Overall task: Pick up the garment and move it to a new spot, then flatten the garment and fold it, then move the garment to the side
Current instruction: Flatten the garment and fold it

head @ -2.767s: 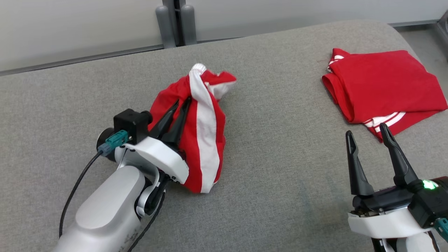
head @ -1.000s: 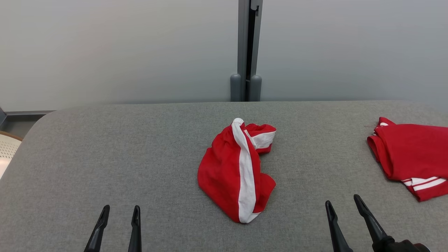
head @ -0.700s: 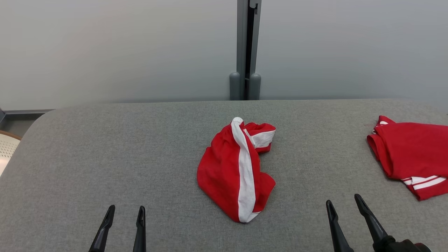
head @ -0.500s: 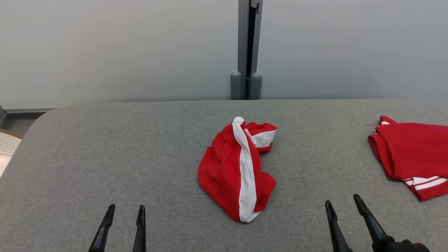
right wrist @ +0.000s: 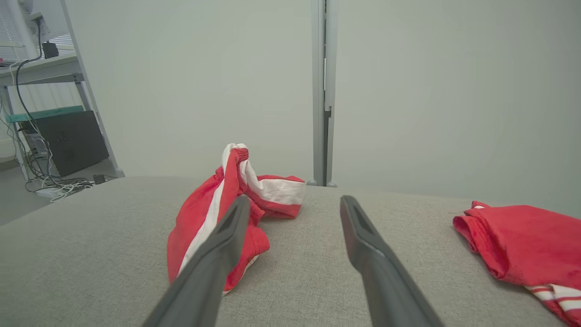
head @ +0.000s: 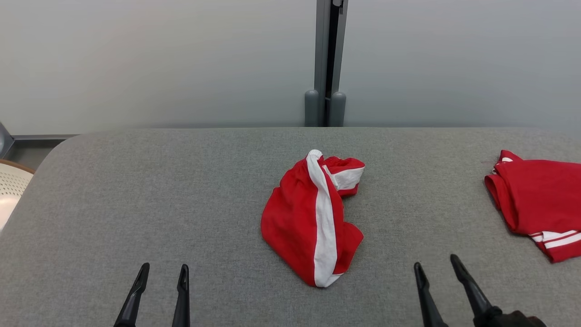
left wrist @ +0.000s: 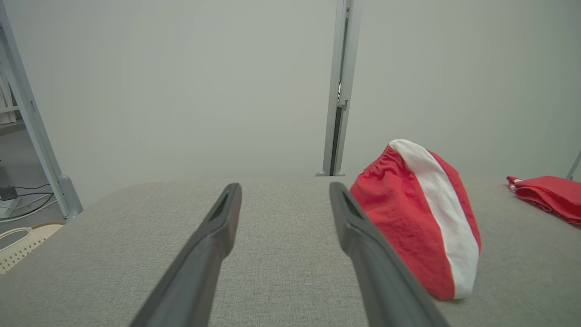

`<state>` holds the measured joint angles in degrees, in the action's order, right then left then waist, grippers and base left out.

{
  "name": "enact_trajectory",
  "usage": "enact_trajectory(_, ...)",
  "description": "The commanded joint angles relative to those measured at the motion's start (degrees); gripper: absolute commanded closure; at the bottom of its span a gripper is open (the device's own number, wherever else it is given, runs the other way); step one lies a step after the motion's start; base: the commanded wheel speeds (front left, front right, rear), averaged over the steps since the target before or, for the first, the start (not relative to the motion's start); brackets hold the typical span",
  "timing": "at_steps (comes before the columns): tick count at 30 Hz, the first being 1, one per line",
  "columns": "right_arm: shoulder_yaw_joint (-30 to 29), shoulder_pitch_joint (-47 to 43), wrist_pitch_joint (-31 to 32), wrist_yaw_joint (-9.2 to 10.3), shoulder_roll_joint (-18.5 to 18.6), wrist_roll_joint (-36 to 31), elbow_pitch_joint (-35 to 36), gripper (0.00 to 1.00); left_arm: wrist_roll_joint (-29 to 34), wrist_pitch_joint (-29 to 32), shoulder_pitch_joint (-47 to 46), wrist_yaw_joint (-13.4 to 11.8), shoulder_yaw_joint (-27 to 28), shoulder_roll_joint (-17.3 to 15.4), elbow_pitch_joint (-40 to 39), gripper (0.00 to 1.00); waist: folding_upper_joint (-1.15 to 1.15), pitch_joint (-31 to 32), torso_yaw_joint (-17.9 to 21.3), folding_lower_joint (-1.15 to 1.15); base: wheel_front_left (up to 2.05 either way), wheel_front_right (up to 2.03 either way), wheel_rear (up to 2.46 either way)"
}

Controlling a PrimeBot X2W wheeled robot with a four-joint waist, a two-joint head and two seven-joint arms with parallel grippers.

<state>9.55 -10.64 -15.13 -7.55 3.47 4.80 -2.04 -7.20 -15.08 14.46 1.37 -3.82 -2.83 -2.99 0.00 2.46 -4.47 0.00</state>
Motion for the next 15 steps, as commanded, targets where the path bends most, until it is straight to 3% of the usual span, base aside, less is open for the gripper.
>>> enact_trajectory(1,1.6,1.0,0.0,0.13,0.3,1.3,-0.9,0.0,0.1,-0.1,-1.2,-0.2,0.2,-0.1,-0.2,0.0,0.0,-0.3,0.0,0.0,0.0,0.0,0.0)
enact_trajectory(15,16.1,16.1,0.0,0.12,1.4,11.5,-17.1,0.0,0.1,-0.1,-5.5,1.0,-2.7,-0.2,0.5,0.0,0.0,-5.4,-2.8,0.0,0.0,0.0,0.0)
